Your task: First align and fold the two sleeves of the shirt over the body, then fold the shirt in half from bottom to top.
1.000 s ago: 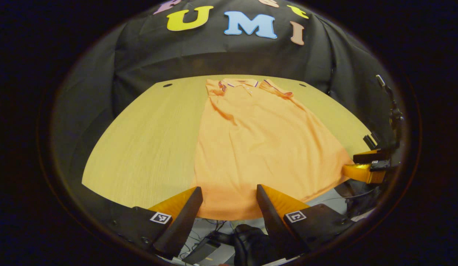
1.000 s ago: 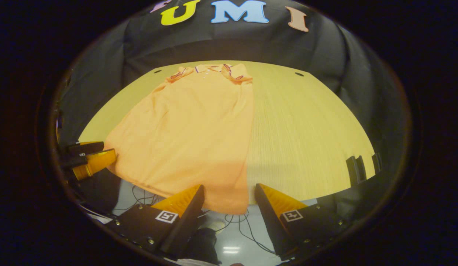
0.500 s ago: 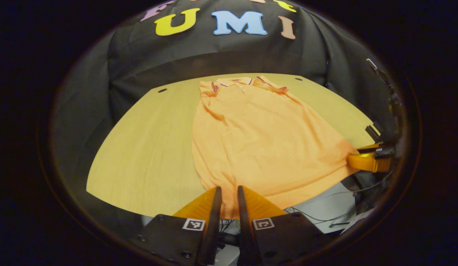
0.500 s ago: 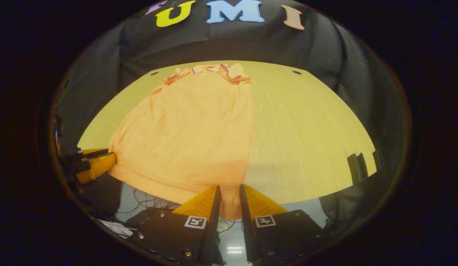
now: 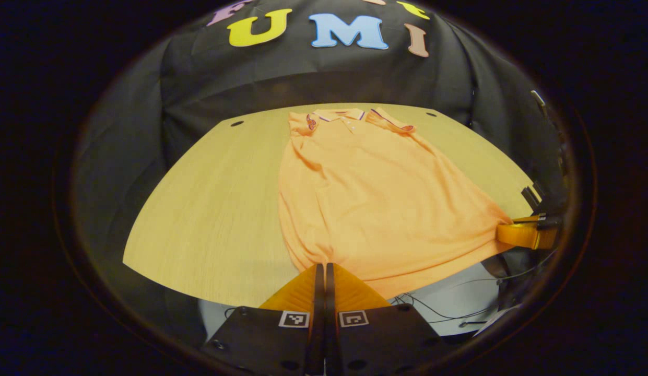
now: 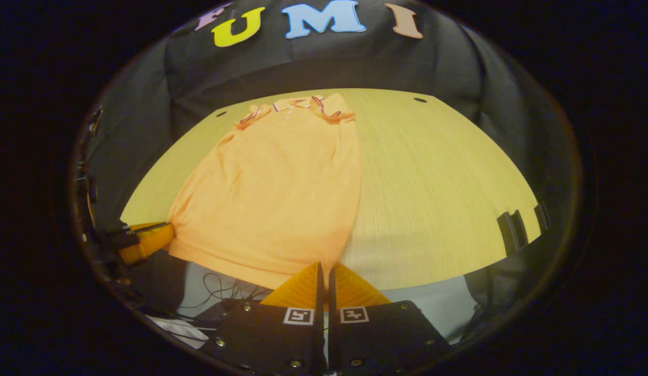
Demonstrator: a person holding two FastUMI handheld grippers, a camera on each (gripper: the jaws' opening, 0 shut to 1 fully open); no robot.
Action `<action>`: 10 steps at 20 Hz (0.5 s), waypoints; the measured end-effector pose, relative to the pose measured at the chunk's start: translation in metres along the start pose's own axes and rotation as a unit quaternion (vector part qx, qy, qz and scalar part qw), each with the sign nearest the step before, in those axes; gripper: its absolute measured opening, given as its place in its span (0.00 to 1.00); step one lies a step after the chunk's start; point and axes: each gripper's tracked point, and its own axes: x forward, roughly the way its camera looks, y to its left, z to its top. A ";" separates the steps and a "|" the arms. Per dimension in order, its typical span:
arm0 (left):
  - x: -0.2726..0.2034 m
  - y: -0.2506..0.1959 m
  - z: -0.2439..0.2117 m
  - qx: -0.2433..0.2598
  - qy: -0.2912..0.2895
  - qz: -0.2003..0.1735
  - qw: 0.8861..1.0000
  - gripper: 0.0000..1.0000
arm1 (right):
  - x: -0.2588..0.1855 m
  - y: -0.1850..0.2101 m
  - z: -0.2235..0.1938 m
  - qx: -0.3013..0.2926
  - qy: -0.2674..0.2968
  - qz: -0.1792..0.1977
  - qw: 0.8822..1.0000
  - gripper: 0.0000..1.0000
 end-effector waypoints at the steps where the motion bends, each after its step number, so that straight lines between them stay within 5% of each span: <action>1: -0.004 0.000 0.005 -0.005 -0.005 0.002 1.000 0.07 | -0.004 0.000 0.008 0.000 -0.009 0.003 1.000 0.04; 10: -0.016 0.008 0.109 -0.013 -0.089 0.012 0.996 0.06 | -0.029 0.004 0.107 -0.047 -0.093 0.011 0.995 0.04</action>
